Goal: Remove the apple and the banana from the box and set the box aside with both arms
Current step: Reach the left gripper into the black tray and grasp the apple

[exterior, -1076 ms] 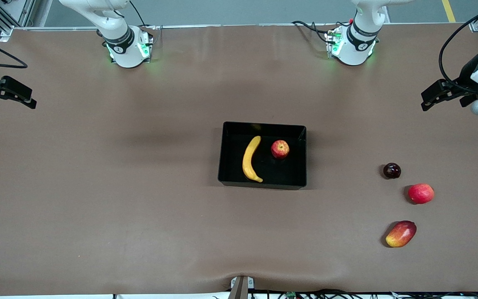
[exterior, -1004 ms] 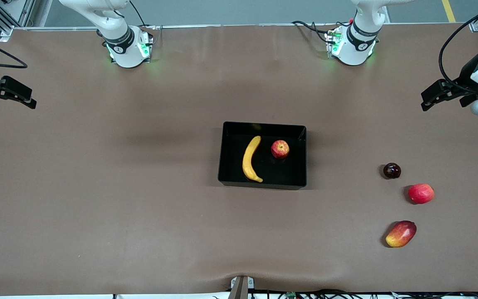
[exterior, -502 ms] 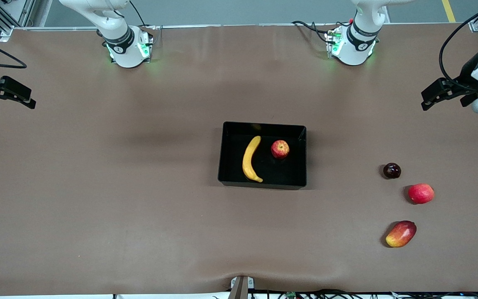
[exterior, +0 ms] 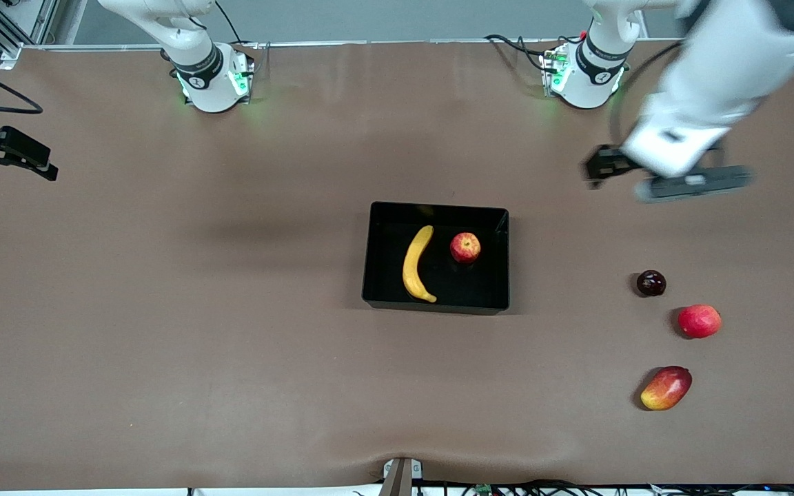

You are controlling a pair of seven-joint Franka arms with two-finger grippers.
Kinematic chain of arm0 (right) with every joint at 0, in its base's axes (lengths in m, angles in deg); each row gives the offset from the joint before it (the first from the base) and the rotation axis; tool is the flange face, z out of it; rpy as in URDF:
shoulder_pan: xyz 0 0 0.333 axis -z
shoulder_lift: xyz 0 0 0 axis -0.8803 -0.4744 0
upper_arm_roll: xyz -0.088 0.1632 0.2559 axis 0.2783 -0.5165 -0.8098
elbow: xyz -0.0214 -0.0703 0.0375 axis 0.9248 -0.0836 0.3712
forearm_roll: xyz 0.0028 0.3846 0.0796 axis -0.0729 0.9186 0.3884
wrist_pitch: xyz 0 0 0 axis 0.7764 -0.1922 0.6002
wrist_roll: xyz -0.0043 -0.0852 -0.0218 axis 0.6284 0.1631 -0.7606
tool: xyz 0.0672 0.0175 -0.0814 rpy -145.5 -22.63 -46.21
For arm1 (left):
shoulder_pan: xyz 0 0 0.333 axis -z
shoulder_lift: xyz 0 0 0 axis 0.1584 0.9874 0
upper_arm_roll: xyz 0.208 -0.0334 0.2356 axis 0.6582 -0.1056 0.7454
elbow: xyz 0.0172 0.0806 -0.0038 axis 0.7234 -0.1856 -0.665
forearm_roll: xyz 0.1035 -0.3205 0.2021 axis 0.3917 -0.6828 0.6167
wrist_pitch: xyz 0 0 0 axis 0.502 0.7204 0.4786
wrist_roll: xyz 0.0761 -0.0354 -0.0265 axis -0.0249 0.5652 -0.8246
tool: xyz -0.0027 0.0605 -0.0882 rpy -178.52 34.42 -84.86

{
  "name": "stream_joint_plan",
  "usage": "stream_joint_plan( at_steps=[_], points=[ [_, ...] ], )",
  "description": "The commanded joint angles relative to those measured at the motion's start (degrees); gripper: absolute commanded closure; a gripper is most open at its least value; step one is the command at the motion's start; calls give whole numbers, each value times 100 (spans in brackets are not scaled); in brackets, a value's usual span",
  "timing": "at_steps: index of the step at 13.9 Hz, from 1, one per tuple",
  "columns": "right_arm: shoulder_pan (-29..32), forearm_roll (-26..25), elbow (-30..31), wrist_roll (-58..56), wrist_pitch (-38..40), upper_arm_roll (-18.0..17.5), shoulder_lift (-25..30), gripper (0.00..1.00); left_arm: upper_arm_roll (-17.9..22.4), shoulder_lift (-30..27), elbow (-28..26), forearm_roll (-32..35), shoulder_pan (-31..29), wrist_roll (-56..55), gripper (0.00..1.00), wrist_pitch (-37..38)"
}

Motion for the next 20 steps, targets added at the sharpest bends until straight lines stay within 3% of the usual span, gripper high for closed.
stream_joint_plan(
  at_steps=[1, 4, 12, 17, 20],
  points=[
    [80, 4, 60, -64, -30, -50, 63, 0, -297, 438, -304, 41, 278, -614, 0, -728],
    [89, 4, 51, -64, -39, -50, 54, 0, -297, 903, -1024, 611, 876, -1878, 0, -2019],
    [89, 4, -19, -90, -30, -50, 1, 0, -297, 2635, -1123, 2193, 1255, -3857, 0, -3427],
    [63, 4, -28, -81, -30, -50, -16, 0, -297, 3322, -1114, 3055, 1326, -4738, 0, -3685],
    [63, 13, -28, -73, -13, -58, -60, 0, -288, 3410, -1176, 3091, 1326, -4783, 0, -3685]
  ],
)
